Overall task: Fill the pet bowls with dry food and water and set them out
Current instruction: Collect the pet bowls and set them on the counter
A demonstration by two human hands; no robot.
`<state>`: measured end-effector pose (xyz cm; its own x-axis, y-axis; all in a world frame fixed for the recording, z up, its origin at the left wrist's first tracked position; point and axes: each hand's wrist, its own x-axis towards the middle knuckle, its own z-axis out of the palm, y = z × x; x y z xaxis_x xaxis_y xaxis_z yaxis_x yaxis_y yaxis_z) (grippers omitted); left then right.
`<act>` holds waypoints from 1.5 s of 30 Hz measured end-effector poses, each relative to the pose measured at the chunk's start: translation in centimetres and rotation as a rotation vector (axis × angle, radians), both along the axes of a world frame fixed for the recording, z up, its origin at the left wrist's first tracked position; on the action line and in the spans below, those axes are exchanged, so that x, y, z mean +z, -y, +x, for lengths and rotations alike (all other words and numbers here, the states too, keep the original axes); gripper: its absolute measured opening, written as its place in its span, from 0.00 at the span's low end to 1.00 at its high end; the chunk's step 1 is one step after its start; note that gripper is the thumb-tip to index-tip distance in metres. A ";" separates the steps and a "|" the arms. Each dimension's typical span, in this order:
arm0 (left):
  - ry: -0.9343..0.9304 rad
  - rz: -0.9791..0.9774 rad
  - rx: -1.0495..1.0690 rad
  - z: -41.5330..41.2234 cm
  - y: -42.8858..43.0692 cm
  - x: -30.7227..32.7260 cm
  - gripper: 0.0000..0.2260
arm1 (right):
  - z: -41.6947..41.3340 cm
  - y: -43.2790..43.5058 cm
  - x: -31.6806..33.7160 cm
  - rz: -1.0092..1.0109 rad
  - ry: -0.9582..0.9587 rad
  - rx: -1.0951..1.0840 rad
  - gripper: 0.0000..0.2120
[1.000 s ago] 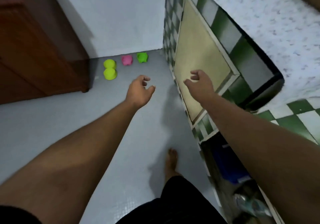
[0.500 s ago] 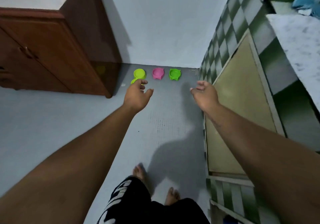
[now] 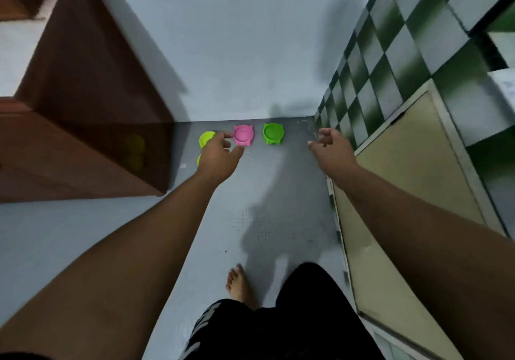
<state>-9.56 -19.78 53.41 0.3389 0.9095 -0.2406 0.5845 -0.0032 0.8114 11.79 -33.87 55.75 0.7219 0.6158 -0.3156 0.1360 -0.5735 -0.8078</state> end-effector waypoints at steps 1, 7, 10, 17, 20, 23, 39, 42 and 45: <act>-0.002 -0.007 -0.001 0.9 -1.4 -0.5 0.16 | 0.9 -1.3 -0.5 -0.005 0.000 -0.003 0.21; -0.052 -0.076 0.040 5.7 -10.2 -5.9 0.18 | 7.8 -10.3 -6.2 -0.043 -0.042 -0.057 0.21; -0.108 -0.112 0.084 8.4 -14.3 -9.5 0.17 | 11.4 -15.3 -10.5 -0.080 -0.103 -0.050 0.20; -0.184 -0.211 0.147 13.4 -22.1 -20.0 0.20 | 16.6 -22.9 -21.6 -0.145 -0.231 -0.112 0.17; -0.200 -0.237 0.127 15.0 -25.6 -27.3 0.22 | 18.1 -26.1 -28.6 -0.160 -0.297 -0.174 0.12; -0.206 -0.279 0.113 16.1 -28.6 -36.8 0.24 | 19.6 -29.0 -37.4 -0.171 -0.325 -0.225 0.11; -0.151 -0.297 0.124 21.8 -39.6 -69.6 0.36 | 26.3 -39.7 -72.0 -0.246 -0.223 -0.227 0.51; -0.107 -0.299 0.183 22.4 -39.6 -70.3 0.37 | 26.2 -40.0 -72.1 -0.328 -0.196 -0.128 0.49; -0.117 -0.327 0.194 22.9 -39.7 -70.8 0.34 | 25.7 -40.8 -72.3 -0.340 -0.175 -0.039 0.36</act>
<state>13.35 19.93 -17.39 0.1219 0.8230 -0.5548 0.6375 0.3635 0.6793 37.47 6.94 -16.60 0.6600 0.4282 -0.6173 -0.0138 -0.8146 -0.5799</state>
